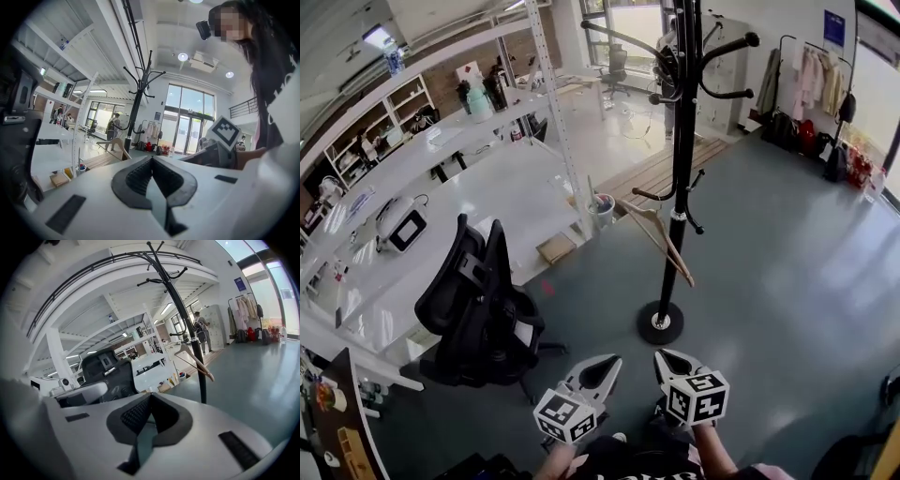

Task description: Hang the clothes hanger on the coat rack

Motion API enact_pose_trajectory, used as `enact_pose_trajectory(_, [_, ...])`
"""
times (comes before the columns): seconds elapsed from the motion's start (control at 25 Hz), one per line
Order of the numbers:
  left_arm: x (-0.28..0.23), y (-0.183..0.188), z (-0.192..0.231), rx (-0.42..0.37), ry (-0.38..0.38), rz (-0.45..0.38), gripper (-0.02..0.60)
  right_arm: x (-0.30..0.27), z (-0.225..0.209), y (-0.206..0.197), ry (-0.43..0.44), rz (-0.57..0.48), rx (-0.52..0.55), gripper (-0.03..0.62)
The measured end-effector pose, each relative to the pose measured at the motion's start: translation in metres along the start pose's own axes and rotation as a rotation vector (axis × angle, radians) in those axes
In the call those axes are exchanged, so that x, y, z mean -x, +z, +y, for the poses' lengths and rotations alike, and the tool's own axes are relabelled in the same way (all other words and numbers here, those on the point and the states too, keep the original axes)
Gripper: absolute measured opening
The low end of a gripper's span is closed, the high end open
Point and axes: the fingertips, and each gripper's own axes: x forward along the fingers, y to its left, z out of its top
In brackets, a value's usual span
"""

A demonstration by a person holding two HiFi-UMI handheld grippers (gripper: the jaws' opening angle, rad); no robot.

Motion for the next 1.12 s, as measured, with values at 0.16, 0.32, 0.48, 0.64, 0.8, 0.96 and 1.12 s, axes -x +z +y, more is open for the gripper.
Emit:
enact_pose_trajectory(0.16, [0.044, -0.012, -0.004, 0.001, -0.041, 0.011, 0.0, 0.016, 0.033, -0.026, -0.045, -0.028, -0.028, 0.009])
enact_pose_trajectory(0.32, [0.072, -0.027, -0.016, 0.016, -0.098, 0.027, 0.001, 0.037, 0.054, -0.054, -0.09, -0.042, -0.065, 0.009])
enact_pose_trajectory(0.48, [0.084, -0.035, -0.035, 0.024, -0.164, 0.037, 0.0, 0.06, 0.066, -0.08, -0.141, -0.032, -0.077, 0.009])
enact_pose_trajectory(0.64, [0.088, -0.031, -0.06, 0.025, -0.218, 0.012, 0.0, 0.084, 0.069, -0.087, -0.178, -0.043, -0.073, 0.009])
enact_pose_trajectory(0.8, [0.093, -0.031, -0.072, 0.022, -0.227, -0.003, 0.0, 0.096, 0.07, -0.083, -0.188, -0.063, -0.055, 0.009])
enact_pose_trajectory(0.96, [0.094, -0.023, -0.075, 0.017, -0.203, -0.028, 0.0, 0.103, 0.067, -0.074, -0.183, -0.077, -0.037, 0.009])
enact_pose_trajectory(1.12, [0.092, -0.017, -0.079, 0.036, -0.172, -0.056, 0.0, 0.112, 0.071, -0.069, -0.142, -0.082, -0.04, 0.009])
